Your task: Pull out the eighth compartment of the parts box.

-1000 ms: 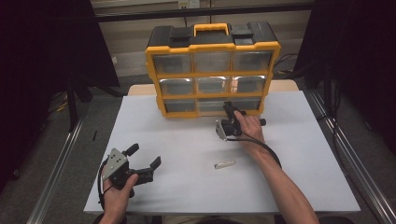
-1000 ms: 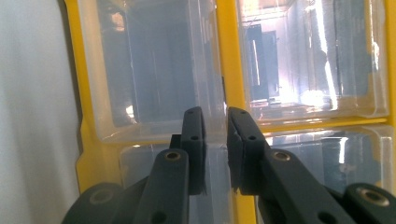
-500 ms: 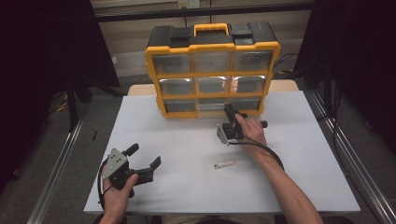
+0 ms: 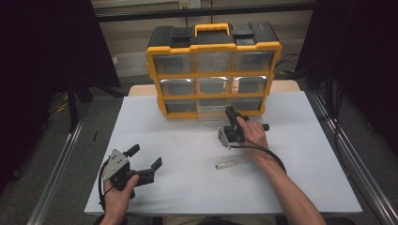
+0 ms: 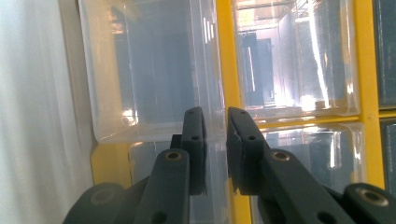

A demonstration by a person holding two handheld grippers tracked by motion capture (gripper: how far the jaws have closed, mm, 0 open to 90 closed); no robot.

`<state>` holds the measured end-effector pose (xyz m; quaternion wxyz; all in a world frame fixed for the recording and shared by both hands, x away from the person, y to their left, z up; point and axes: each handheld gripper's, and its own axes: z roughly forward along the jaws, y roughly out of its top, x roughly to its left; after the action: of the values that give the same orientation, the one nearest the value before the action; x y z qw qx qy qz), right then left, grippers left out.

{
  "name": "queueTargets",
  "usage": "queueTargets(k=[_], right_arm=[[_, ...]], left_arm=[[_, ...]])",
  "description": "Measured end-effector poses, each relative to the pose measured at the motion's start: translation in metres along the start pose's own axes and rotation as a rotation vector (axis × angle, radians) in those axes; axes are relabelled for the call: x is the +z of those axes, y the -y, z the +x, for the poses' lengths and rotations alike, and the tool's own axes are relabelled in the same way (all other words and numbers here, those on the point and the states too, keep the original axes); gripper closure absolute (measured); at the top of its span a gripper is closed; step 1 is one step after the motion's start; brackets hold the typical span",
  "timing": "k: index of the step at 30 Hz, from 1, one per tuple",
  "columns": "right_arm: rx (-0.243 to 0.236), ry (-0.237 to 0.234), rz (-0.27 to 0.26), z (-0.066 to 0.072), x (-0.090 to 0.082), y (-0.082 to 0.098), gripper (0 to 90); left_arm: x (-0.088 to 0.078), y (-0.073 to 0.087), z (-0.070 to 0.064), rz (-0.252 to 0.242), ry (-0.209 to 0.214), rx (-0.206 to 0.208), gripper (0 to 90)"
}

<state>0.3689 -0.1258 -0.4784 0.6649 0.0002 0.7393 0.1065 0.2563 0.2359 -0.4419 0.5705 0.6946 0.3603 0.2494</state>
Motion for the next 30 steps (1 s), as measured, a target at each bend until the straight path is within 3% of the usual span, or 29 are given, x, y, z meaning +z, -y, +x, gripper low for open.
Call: queueTargets(k=[18, 22, 23, 30], right_arm=[[-0.003, 0.012, -0.02, 0.002, -0.011, -0.002, 78.8], [-0.009, 0.012, -0.026, 0.002, -0.013, -0.001, 78.8], [-0.032, 0.015, -0.036, 0.0, -0.013, -0.001, 78.8], [-0.014, 0.006, -0.037, 0.002, -0.017, -0.001, 78.9]], left_arm=[[-0.001, -0.001, 0.0, -0.01, -0.01, 0.0, 3.9], [-0.001, -0.001, 0.0, -0.01, -0.017, 0.004, 3.9], [-0.001, -0.001, 0.0, -0.01, -0.009, -0.001, 3.9], [0.0, 0.0, -0.001, -0.007, -0.011, -0.001, 3.9]])
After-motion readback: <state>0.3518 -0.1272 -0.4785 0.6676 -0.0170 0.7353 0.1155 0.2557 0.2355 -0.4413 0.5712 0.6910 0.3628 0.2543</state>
